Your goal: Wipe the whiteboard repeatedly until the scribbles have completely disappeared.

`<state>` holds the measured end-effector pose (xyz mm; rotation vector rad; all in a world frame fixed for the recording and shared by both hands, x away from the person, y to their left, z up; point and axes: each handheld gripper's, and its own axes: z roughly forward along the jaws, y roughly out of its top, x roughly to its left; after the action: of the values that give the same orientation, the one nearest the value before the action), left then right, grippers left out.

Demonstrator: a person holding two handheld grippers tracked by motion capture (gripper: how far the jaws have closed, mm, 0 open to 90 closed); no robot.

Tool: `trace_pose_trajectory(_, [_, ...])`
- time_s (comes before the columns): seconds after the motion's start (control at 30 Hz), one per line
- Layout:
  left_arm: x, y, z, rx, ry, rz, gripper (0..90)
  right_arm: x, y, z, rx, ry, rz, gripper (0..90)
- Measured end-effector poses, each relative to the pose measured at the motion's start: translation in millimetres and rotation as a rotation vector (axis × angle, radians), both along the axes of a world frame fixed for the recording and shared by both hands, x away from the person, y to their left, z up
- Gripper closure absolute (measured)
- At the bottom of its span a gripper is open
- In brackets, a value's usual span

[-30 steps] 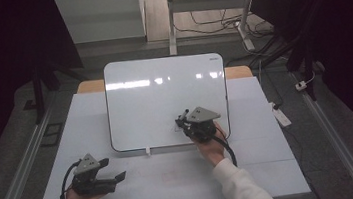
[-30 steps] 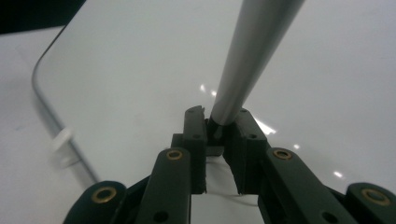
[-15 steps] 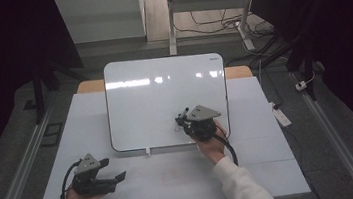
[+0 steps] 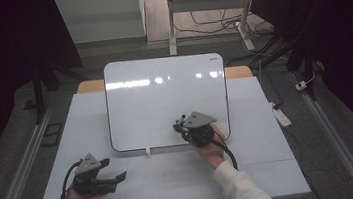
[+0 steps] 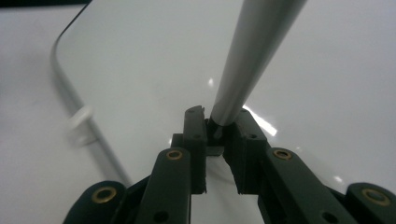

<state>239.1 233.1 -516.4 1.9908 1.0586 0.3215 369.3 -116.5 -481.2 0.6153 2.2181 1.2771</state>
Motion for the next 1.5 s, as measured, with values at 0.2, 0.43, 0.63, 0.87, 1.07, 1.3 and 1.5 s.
trace_pose_trajectory(0.2, [2.3, 0.0, -1.2, 0.001, 0.006, -0.002, 17.4, 5.3, -10.5, 6.5, 0.022, 0.008, -0.043, 77.7])
trace_pose_trajectory(0.43, [0.7, 0.4, -0.3, -0.001, 0.001, 0.000, 17.4, -4.7, -4.1, -1.9, -0.034, 0.023, 0.017, 77.6])
trace_pose_trajectory(0.63, [2.7, -0.8, -1.3, 0.003, 0.007, -0.002, 17.4, -3.0, -10.9, -0.6, 0.008, 0.039, -0.022, 77.6])
trace_pose_trajectory(0.87, [1.7, 0.1, -0.6, -0.003, 0.003, 0.000, 17.4, -4.7, -15.1, 1.0, -0.021, 0.003, -0.048, 77.7])
trace_pose_trajectory(1.07, [2.8, -1.4, -0.9, 0.002, 0.003, -0.006, 17.3, -12.1, -8.6, -5.3, -0.045, 0.024, -0.010, 77.6])
trace_pose_trajectory(1.3, [1.9, -0.7, -0.5, -0.001, 0.002, -0.004, 17.4, -3.7, -34.7, 3.9, 0.013, -0.006, -0.129, 77.7])
trace_pose_trajectory(1.5, [2.5, -1.4, -0.7, 0.002, 0.004, -0.004, 17.3, -12.7, -16.4, -7.2, 0.006, 0.041, -0.047, 77.6])
